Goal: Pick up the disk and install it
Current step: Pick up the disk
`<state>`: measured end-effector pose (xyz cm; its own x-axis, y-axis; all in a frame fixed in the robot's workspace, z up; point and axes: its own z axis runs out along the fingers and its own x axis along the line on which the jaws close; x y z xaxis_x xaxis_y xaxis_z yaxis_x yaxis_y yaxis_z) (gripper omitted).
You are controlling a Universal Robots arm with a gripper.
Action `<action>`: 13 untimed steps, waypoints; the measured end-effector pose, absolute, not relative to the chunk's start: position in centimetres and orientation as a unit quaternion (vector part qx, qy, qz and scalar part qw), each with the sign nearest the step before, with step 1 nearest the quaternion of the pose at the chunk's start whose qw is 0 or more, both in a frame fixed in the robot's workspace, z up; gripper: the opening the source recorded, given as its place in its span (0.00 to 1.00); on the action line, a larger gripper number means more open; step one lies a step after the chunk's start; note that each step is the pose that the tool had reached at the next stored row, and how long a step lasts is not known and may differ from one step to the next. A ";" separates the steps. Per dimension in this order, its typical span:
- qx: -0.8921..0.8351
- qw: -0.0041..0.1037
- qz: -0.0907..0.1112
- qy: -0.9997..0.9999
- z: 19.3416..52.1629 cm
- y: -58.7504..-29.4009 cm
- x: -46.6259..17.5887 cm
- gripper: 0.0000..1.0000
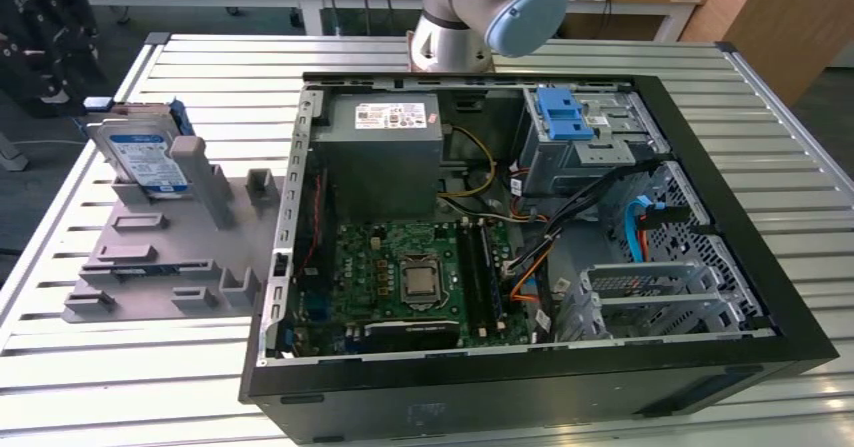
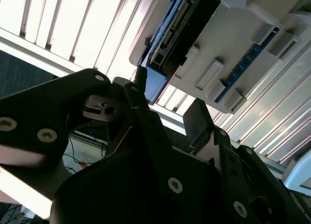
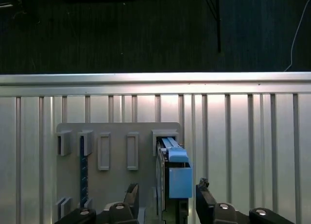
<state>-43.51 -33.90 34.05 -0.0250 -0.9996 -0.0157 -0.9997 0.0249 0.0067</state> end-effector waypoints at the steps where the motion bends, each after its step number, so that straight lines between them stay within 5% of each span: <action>1: -0.698 0.003 0.008 0.716 34.0 -33.9 -43.5 0.58; 3: -0.698 0.003 0.008 0.716 34.0 -33.8 -43.5 0.65; 13: -0.698 0.003 0.008 0.716 32.8 -33.4 -44.0 0.65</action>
<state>-43.99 -33.40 32.76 -0.0249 -0.9996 -0.0159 -0.9997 0.0248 0.0070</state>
